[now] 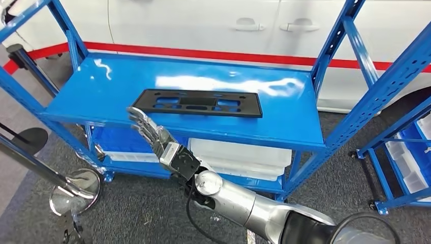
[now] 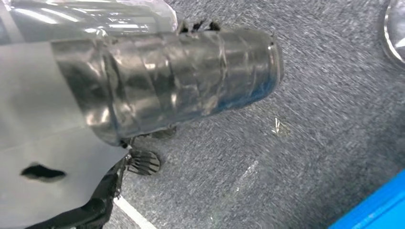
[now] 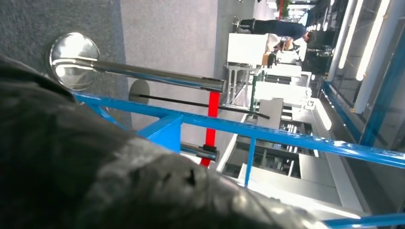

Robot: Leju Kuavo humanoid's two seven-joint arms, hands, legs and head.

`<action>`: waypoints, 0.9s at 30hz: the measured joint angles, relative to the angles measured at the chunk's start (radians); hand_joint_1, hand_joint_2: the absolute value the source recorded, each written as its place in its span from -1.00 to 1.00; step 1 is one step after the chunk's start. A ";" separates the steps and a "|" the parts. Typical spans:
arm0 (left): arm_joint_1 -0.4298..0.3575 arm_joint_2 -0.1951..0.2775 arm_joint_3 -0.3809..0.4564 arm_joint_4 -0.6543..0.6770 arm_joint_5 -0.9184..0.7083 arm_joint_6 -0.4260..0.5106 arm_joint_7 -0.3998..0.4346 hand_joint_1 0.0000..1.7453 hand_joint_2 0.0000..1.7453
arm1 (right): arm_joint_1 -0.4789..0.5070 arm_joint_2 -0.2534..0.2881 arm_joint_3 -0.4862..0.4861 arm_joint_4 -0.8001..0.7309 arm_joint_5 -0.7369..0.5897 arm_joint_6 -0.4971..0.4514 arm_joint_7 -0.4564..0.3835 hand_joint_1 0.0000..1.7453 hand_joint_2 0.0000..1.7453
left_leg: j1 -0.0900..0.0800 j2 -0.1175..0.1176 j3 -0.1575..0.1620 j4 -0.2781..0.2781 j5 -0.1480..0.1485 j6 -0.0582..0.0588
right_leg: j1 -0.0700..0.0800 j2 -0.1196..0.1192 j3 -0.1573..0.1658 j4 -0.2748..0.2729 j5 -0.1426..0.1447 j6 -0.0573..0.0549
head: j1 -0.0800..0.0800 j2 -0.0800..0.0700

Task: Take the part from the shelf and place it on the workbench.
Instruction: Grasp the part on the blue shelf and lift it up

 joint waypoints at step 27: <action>-0.017 -0.018 0.000 0.001 0.003 -0.055 0.026 -1.00 -1.00 | -0.017 0.003 0.000 0.018 -0.032 0.047 0.005 -1.00 -1.00 | 0.009 -0.016 -0.067 0.150 -0.050 -0.007 | -0.002 0.035 -0.018 0.025 0.000 -0.016 | 0.000 0.000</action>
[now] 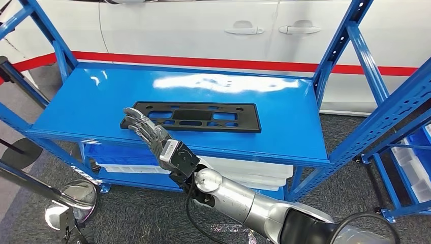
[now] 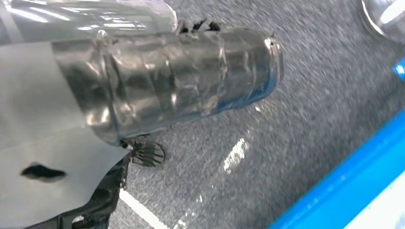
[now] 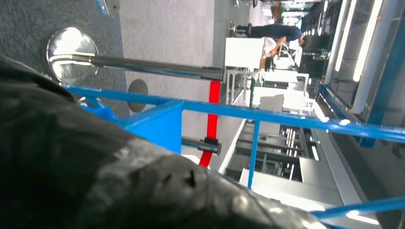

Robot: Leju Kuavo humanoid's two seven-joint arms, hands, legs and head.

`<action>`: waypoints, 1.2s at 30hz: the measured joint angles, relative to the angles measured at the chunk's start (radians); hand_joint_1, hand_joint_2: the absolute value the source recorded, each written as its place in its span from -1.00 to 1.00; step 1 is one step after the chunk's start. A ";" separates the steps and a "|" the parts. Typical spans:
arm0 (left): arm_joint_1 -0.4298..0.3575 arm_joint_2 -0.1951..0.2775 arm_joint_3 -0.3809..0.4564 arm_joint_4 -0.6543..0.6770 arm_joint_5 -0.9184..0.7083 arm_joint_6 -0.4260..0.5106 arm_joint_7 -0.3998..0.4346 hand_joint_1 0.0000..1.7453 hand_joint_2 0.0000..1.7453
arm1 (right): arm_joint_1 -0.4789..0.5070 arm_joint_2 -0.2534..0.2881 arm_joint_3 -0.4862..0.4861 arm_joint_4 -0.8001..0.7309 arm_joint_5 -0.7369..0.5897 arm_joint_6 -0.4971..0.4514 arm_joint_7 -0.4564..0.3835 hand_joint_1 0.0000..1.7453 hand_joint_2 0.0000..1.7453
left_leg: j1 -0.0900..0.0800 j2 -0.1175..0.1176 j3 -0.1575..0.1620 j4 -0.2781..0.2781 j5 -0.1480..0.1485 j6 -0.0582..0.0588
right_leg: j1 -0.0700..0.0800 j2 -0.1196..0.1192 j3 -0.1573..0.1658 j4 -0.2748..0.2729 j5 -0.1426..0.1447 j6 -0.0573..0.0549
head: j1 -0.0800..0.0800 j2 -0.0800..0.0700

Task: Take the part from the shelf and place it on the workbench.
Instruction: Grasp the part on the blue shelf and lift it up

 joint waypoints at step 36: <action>-0.042 0.008 -0.047 0.009 -0.029 -0.142 0.097 -1.00 -1.00 | -0.145 0.100 0.079 0.152 0.176 -0.019 0.018 -1.00 1.00 | -0.009 0.017 0.095 -0.137 -0.001 0.016 | -0.013 -0.006 -0.070 0.013 0.043 0.032 | 0.000 0.000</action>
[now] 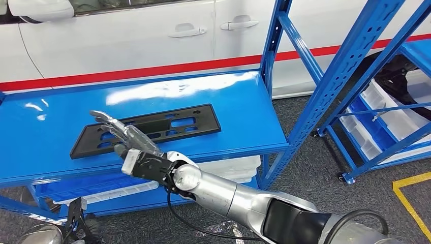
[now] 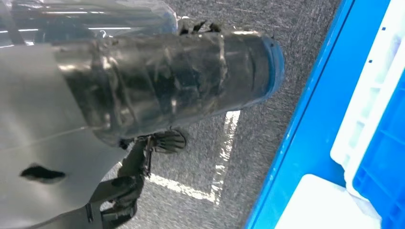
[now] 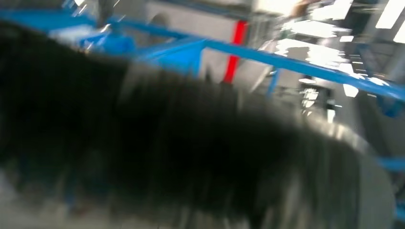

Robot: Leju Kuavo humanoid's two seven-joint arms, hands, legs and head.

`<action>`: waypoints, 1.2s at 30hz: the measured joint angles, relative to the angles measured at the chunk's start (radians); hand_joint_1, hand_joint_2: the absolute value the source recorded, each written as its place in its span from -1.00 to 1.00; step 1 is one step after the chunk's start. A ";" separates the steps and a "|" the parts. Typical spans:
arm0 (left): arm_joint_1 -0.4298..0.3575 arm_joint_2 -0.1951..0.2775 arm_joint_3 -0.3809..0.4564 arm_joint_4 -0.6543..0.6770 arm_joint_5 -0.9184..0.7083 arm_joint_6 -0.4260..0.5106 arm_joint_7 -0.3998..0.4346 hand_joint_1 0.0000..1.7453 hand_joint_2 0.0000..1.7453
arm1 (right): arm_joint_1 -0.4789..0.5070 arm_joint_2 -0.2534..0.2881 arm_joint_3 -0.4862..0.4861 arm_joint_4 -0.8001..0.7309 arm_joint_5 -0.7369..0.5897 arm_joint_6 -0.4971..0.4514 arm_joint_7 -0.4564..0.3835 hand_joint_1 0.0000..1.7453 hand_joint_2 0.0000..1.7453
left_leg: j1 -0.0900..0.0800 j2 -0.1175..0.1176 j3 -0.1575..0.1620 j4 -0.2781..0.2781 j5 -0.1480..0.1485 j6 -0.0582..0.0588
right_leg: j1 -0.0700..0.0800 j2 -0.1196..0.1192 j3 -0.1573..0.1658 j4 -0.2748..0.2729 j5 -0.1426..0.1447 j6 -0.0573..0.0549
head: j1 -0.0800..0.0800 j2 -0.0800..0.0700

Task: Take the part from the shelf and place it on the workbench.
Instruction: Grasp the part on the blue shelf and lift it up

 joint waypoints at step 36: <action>-0.014 -0.058 -0.135 0.012 -0.062 -0.109 0.008 -1.00 -1.00 | -0.297 0.194 0.418 0.660 0.571 -0.267 0.433 -1.00 1.00 | 0.007 0.007 -0.008 -0.022 0.030 0.009 | 0.009 -0.027 -0.086 0.218 -0.124 0.009 | 0.003 0.000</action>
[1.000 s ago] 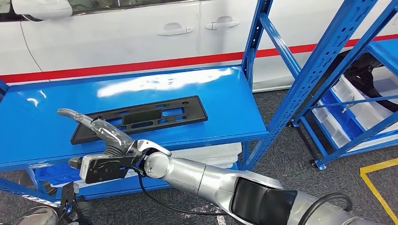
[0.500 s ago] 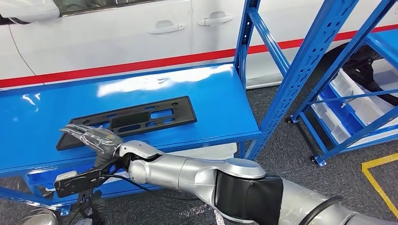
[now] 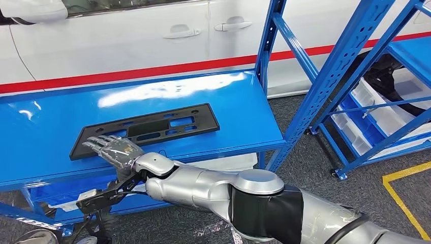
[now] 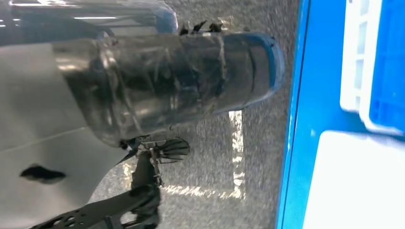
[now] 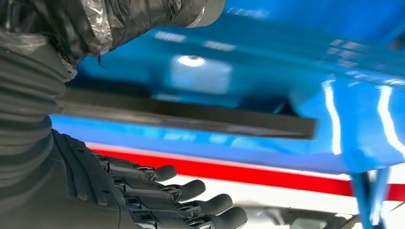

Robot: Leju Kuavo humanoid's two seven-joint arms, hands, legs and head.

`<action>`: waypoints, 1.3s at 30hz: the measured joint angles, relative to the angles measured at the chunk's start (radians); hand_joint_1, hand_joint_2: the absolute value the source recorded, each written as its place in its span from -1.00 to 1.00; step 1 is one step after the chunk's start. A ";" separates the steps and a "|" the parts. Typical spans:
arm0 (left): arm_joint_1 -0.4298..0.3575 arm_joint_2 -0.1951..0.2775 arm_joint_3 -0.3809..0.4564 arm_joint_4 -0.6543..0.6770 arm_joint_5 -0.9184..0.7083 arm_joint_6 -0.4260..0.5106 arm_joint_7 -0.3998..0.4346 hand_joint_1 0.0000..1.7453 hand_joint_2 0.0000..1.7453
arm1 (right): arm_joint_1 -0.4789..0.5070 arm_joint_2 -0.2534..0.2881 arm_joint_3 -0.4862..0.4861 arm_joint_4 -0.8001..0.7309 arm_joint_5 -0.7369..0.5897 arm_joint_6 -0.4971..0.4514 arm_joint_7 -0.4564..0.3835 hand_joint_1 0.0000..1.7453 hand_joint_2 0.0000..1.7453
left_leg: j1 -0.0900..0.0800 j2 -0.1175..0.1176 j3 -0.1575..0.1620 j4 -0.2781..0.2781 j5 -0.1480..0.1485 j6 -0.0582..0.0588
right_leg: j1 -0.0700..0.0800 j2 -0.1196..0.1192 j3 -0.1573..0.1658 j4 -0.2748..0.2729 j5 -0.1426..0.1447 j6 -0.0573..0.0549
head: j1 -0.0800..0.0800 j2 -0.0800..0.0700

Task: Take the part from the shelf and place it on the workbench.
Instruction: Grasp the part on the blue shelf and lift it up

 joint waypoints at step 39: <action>-0.021 -0.111 -0.046 0.001 -0.016 0.042 0.050 -1.00 -1.00 | -0.112 0.000 0.028 0.227 0.217 0.175 0.372 -1.00 1.00 | -0.004 -0.001 -0.014 0.042 -0.025 -0.023 | -0.013 -0.003 0.093 -0.193 0.093 0.002 | 0.003 0.000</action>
